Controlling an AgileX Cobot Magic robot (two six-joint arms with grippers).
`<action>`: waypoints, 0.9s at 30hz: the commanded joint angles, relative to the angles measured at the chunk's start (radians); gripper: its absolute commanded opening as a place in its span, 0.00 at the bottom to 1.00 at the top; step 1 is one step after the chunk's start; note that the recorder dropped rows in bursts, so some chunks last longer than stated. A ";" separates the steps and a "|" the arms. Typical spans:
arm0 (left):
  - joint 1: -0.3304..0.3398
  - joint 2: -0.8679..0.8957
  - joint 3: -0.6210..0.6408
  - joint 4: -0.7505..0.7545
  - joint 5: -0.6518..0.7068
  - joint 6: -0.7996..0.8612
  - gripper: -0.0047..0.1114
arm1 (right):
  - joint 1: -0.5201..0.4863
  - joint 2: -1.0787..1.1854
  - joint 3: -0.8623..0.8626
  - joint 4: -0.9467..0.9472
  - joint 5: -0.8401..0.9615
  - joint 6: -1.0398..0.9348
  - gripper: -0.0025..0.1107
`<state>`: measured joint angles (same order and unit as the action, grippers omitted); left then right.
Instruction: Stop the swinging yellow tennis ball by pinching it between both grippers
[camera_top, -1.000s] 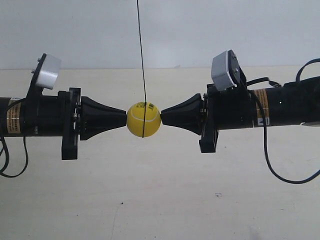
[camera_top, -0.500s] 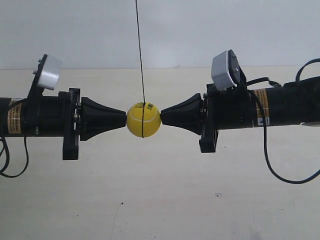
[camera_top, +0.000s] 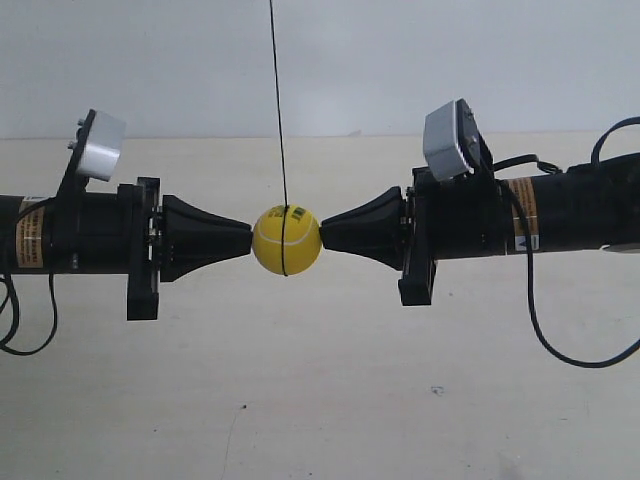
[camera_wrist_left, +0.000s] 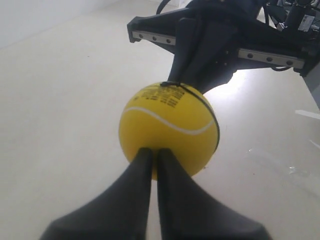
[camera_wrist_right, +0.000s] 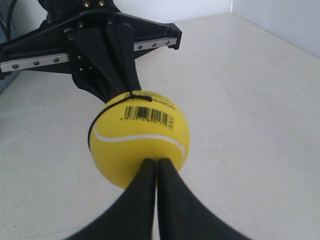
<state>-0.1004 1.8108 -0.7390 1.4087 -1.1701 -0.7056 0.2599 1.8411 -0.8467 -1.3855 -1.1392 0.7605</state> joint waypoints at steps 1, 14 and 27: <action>-0.011 0.000 -0.007 -0.011 -0.025 -0.003 0.08 | 0.008 -0.003 -0.004 -0.011 -0.012 -0.012 0.02; -0.001 0.000 -0.007 -0.004 0.012 -0.008 0.08 | -0.021 -0.003 -0.004 -0.027 0.000 -0.012 0.02; 0.110 0.000 -0.004 0.073 -0.051 -0.042 0.08 | -0.021 -0.003 -0.004 -0.029 0.001 -0.012 0.02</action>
<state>0.0000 1.8108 -0.7396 1.4610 -1.2040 -0.7353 0.2469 1.8411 -0.8467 -1.4085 -1.1274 0.7605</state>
